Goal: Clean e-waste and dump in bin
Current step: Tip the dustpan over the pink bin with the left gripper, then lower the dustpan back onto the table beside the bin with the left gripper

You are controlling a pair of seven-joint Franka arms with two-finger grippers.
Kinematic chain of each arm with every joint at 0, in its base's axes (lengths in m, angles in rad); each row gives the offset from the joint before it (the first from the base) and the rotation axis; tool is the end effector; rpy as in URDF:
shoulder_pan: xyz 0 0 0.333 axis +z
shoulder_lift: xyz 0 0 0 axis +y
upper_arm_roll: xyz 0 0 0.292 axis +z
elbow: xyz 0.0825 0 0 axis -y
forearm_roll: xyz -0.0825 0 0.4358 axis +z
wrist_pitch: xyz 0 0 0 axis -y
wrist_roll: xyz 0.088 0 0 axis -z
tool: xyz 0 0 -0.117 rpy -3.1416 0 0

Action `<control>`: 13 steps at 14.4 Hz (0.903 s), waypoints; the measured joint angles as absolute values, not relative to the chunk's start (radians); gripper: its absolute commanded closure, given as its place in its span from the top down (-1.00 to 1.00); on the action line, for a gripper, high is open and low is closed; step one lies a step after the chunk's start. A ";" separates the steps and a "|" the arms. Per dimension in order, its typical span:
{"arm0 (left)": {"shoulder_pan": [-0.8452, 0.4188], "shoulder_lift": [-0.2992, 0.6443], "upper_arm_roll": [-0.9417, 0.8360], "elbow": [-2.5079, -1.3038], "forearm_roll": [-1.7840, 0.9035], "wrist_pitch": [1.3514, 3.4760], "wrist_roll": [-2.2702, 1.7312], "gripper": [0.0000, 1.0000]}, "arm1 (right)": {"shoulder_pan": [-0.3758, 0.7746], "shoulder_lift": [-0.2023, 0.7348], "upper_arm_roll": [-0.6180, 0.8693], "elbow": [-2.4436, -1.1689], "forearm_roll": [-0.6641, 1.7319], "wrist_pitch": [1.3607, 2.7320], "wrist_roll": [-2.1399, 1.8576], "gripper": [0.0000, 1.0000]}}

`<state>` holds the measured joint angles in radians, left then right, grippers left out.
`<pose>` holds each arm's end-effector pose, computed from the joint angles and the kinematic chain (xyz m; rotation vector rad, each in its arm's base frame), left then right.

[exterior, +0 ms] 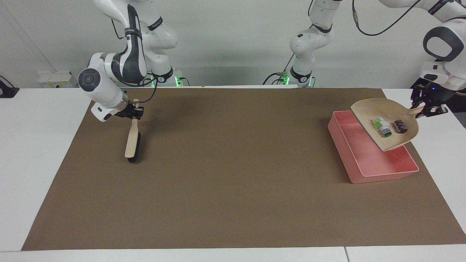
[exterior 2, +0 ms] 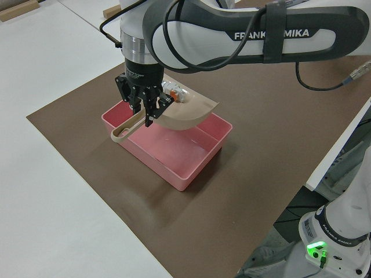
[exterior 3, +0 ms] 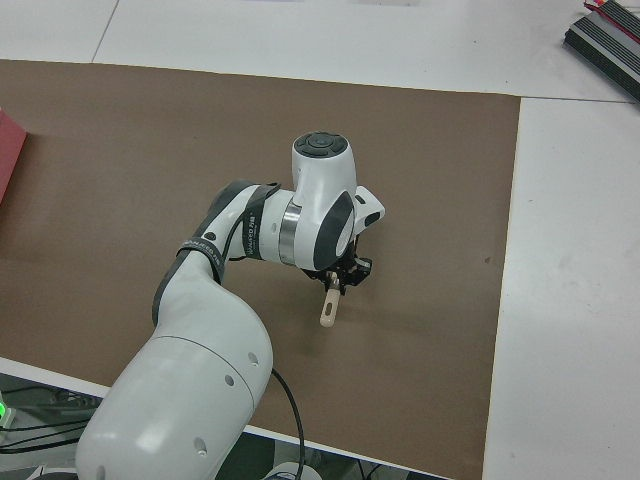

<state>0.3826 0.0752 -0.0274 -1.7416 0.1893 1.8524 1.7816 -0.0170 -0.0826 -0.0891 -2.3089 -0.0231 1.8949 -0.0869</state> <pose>0.5937 0.2382 0.4796 -2.2315 2.0289 0.2136 0.4961 -0.0543 0.2911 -3.0801 0.0102 0.5151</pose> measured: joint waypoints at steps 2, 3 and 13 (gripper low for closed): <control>0.360 0.088 -0.031 -1.740 0.315 1.876 1.717 -1.00 | -0.017 -0.081 -0.089 -2.314 -0.026 1.904 -0.075 -1.00; 0.338 0.093 -0.032 -1.740 0.376 1.878 1.678 -1.00 | -0.017 -0.081 -0.089 -2.321 -0.027 1.916 -0.066 -1.00; 0.096 0.107 -0.038 -1.794 0.866 1.766 1.405 -1.00 | -0.021 -0.083 -0.089 -2.345 -0.027 1.945 -0.060 0.41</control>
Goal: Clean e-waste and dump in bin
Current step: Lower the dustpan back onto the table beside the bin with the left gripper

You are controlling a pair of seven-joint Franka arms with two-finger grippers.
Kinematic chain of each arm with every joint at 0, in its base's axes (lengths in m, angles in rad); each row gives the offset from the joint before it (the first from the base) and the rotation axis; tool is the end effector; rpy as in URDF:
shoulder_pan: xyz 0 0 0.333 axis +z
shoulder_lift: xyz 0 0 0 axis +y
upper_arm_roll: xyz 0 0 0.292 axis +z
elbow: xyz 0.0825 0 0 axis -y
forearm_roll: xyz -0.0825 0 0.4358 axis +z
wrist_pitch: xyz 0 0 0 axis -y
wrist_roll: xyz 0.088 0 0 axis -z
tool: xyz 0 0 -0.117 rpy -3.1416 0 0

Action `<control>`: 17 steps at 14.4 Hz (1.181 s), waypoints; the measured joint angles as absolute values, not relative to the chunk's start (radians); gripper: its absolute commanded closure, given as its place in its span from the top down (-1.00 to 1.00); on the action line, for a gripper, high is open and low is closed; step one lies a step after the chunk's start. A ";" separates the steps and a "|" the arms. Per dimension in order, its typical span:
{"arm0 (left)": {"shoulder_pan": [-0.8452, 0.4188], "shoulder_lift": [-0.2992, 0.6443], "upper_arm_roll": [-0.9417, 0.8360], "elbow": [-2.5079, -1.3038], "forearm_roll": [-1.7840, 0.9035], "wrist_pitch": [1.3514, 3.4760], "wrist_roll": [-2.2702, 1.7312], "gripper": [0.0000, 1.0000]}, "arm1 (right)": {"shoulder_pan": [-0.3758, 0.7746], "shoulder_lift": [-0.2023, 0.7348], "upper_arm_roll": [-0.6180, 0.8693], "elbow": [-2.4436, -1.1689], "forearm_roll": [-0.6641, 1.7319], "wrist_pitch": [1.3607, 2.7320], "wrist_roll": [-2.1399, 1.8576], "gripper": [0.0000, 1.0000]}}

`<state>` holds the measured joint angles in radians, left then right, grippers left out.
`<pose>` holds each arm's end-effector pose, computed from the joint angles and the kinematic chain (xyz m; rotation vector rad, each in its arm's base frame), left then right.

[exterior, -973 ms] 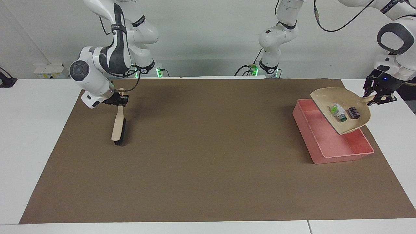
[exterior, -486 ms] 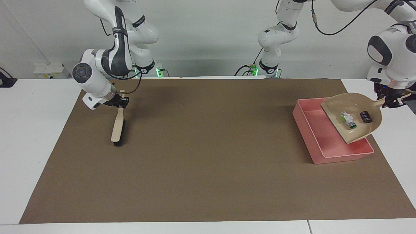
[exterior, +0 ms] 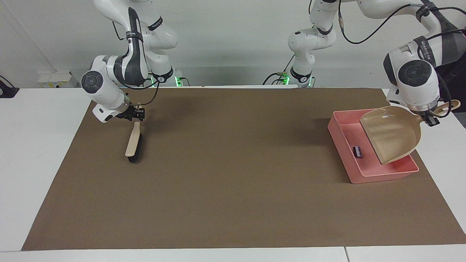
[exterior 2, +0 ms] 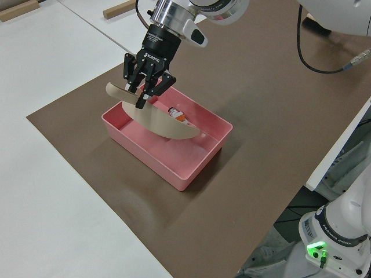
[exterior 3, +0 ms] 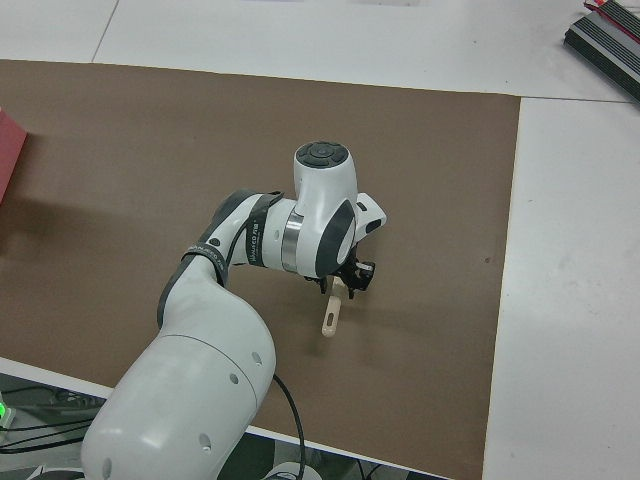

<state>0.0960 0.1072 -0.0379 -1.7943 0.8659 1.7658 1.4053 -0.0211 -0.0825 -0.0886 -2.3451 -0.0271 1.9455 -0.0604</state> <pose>0.6293 0.1118 0.4555 -1.7357 1.7633 0.8539 0.4904 -0.0555 0.2776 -3.0910 0.0524 0.4951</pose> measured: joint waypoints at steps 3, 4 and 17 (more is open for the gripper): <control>0.023 0.096 -0.040 -1.756 0.922 1.634 1.391 -1.00 | -0.021 -0.083 -0.088 -2.328 -0.027 1.928 -0.060 0.74; 0.008 0.083 -0.041 -1.732 0.923 1.596 1.399 -1.00 | -0.021 -0.083 -0.087 -2.310 -0.027 1.909 -0.060 0.99; -0.196 0.022 -0.053 -1.799 0.410 1.602 1.403 -1.00 | -0.014 -0.127 -0.070 -1.791 -0.027 1.591 -0.060 0.99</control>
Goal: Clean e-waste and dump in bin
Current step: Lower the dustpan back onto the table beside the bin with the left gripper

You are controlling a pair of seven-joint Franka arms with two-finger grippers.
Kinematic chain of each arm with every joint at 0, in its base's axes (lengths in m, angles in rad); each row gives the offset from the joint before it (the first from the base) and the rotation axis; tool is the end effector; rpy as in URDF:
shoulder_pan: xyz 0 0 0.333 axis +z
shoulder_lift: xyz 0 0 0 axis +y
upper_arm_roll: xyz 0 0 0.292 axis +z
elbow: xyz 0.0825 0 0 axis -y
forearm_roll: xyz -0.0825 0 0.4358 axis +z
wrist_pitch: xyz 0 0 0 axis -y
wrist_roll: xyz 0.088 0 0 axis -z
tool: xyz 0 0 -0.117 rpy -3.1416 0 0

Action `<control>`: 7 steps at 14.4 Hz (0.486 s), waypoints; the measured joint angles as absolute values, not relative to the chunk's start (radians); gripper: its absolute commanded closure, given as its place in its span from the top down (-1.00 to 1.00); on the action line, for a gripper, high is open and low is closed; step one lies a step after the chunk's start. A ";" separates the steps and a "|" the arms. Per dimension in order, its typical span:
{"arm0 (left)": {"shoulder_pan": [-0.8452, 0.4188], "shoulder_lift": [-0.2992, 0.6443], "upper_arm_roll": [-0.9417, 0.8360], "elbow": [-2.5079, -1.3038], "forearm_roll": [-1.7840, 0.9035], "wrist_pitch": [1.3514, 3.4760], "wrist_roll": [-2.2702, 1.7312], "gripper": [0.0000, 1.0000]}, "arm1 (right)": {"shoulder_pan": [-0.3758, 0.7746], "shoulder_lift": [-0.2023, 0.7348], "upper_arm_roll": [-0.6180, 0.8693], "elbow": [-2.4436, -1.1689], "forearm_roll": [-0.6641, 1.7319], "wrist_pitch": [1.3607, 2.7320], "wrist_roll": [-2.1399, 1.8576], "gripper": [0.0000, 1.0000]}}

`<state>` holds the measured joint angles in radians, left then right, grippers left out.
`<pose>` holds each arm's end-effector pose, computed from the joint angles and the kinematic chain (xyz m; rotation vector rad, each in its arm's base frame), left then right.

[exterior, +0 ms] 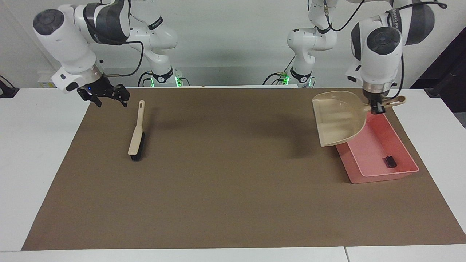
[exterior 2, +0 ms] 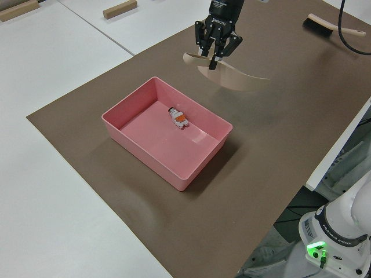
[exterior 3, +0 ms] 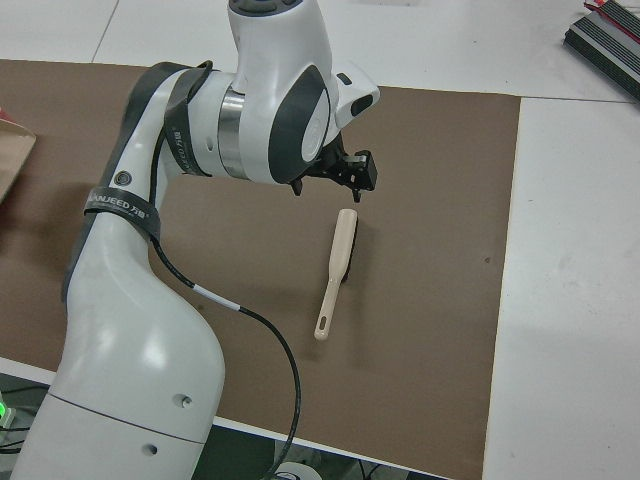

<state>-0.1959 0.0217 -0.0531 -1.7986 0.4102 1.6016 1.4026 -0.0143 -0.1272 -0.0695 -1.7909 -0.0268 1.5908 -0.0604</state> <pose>0.5873 -0.1022 0.4713 -1.8774 2.1592 0.5854 0.5633 -0.0520 0.5516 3.1266 -0.0328 -0.1162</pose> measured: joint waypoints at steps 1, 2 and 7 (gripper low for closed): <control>-0.230 0.033 -0.054 -1.829 0.396 1.635 1.354 -1.00 | -0.014 -0.124 -0.069 -1.738 -0.027 1.545 -0.060 0.99; -0.258 0.045 -0.055 -1.857 0.378 1.667 1.311 -1.00 | -0.014 -0.118 -0.069 -1.690 -0.027 1.504 -0.060 0.99; -0.350 0.138 -0.055 -1.906 0.300 1.794 1.199 -1.00 | -0.006 -0.071 -0.069 -1.508 -0.029 1.367 -0.060 0.99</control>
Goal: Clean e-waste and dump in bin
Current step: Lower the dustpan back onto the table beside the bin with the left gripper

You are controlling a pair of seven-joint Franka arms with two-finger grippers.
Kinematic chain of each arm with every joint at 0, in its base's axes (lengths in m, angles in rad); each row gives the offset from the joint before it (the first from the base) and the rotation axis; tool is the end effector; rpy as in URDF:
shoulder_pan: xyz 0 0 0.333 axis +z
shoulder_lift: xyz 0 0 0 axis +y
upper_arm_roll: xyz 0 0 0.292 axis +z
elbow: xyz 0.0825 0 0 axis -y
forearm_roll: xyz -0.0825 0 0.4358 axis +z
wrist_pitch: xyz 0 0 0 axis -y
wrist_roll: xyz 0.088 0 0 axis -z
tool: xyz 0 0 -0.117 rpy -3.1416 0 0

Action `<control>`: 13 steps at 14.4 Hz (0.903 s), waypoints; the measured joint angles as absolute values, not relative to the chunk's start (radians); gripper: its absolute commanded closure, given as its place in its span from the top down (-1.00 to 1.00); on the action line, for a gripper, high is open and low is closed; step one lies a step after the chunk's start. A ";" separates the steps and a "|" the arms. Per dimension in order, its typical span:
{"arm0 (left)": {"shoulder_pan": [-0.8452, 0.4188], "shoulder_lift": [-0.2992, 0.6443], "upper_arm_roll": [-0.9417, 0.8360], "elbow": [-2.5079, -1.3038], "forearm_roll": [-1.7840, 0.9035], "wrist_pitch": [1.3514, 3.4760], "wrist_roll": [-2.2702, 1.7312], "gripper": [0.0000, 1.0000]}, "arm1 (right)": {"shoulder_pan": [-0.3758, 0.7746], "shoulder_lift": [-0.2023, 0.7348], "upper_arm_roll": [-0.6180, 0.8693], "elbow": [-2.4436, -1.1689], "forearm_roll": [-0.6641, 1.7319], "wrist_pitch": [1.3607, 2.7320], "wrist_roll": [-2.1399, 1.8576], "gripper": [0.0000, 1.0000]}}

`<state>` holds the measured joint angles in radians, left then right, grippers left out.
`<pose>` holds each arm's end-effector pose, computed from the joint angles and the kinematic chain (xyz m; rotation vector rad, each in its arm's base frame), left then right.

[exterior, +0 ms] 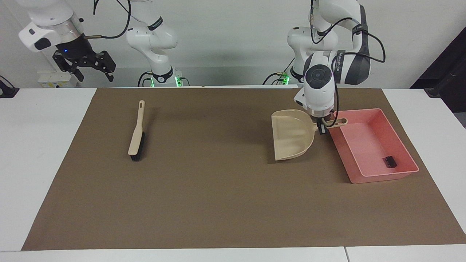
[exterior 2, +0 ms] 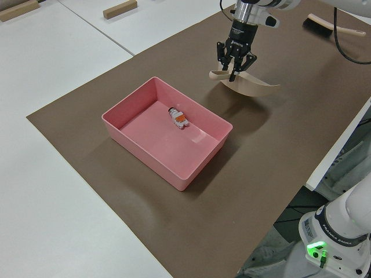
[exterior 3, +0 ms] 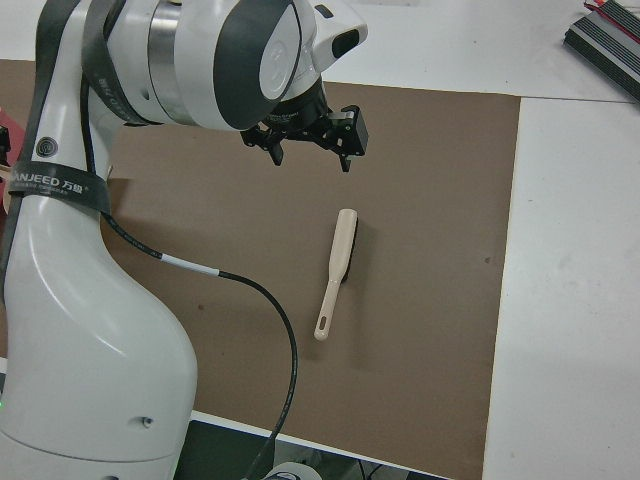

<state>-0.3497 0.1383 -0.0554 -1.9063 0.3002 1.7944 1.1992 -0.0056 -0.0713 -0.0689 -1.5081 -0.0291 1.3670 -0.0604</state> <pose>0.5678 -0.2125 0.3539 -1.9324 2.2191 0.4982 0.5601 -0.0471 0.6472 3.1204 -0.0291 -0.1115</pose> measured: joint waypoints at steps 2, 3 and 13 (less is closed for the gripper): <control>-0.373 0.167 -0.056 -1.907 0.289 1.828 1.166 -1.00 | -0.007 -0.050 -0.073 -1.507 -0.030 1.367 -0.060 0.99; -0.380 0.180 -0.055 -1.907 0.286 1.845 1.153 -1.00 | -0.007 -0.037 -0.073 -1.507 -0.031 1.367 -0.060 0.99; -0.443 0.243 -0.054 -1.926 0.275 1.972 1.028 -0.85 | -0.008 -0.009 -0.083 -1.505 -0.035 1.378 -0.060 0.99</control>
<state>-0.4434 0.2428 -0.0543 -1.9262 0.2747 1.9719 1.0276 -0.0080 -0.0091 -0.0830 -1.5053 -0.0352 1.3784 -0.0604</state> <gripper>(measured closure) 0.670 0.004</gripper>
